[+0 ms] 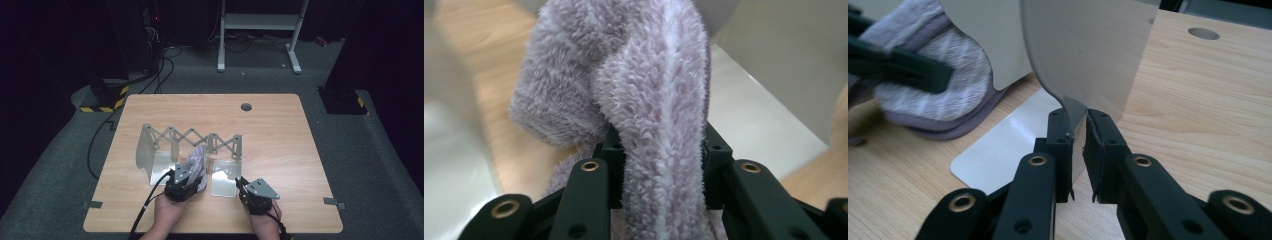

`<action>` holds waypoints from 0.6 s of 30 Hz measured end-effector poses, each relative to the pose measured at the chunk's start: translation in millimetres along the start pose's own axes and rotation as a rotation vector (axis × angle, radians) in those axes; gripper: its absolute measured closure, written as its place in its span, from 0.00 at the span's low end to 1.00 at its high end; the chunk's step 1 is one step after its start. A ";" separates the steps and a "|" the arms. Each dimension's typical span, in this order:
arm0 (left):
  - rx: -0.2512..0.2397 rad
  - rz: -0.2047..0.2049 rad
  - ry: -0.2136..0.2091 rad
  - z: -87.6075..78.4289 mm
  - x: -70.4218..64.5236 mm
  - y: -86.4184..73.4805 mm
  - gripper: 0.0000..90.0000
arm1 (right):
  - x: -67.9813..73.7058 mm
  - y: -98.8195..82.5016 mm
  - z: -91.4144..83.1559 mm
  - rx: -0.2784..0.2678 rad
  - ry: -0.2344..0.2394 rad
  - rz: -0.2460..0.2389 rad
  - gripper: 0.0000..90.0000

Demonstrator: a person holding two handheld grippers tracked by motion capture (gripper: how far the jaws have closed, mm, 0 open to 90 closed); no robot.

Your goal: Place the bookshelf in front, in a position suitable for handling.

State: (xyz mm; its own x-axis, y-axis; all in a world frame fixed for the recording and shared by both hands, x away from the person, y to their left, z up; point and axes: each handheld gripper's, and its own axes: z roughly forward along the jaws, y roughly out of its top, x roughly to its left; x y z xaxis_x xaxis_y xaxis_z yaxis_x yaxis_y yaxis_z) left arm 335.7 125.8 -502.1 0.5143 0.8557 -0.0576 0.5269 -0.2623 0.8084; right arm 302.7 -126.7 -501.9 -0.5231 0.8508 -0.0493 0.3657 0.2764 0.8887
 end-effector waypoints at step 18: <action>-0.048 0.018 -0.020 -7.6 -8.1 23.6 0.74 | -17.7 -3.4 -4.6 -0.001 0.004 0.037 0.95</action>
State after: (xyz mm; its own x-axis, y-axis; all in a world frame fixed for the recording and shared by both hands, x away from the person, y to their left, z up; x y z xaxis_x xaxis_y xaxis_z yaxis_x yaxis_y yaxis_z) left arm 338.8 116.0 -478.1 0.5370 0.8419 -0.0536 0.4844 -0.2557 0.8366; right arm 307.2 -144.8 -502.0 -0.5126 0.8585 -0.0146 0.3844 0.2446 0.8902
